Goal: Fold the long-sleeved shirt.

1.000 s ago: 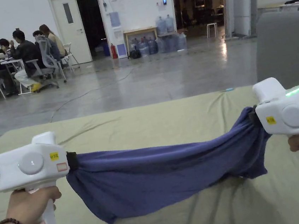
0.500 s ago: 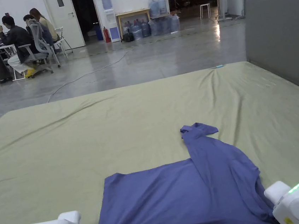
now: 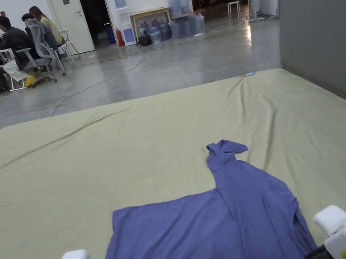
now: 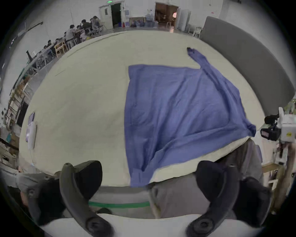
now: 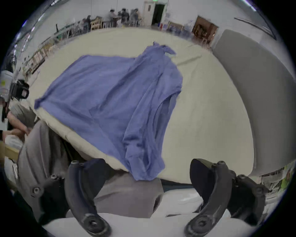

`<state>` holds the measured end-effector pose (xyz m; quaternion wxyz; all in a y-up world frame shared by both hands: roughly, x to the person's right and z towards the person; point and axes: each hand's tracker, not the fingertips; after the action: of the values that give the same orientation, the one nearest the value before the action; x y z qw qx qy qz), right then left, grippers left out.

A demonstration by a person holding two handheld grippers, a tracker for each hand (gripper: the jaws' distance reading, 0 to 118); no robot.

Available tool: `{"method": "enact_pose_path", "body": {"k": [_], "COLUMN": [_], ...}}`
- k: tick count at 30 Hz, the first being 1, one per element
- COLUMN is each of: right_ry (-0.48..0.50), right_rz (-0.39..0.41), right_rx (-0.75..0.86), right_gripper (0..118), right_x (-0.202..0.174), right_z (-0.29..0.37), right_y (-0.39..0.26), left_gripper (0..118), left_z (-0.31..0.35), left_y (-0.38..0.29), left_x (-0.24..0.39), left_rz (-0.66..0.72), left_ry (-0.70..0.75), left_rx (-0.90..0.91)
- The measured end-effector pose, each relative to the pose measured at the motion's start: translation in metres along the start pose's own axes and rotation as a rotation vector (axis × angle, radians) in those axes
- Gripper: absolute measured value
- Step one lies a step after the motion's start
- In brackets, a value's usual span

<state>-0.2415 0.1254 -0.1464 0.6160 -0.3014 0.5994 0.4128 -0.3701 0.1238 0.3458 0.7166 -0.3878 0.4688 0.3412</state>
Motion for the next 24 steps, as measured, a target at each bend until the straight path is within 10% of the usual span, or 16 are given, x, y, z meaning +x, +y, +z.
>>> {"method": "enact_pose_path", "body": {"k": [4,6,7,24], "right_ry": [-0.018,0.014,0.012,0.04], "right_rz": [-0.139,-0.192,-0.203,-0.134], "right_rx": [0.103,0.16,0.171,0.126], "right_gripper": [95,26,0,0], "right_x": [0.012,0.016,0.017,0.04], "right_z": [0.013,0.012,0.009,-0.14], "right_y": [0.028,0.04,0.045,0.224], "left_gripper": [103,20,0,0], "left_z": [0.013,0.018,0.018,-0.1], "left_y": [0.023,0.033,0.037,0.173], "left_x": [0.005,0.012,0.02,0.017], "left_rz": [0.033,0.018,0.009,-0.011], "left_ry": [0.016,0.029,0.053,0.054], "left_rx": [0.106,0.176,0.185,0.151]}}
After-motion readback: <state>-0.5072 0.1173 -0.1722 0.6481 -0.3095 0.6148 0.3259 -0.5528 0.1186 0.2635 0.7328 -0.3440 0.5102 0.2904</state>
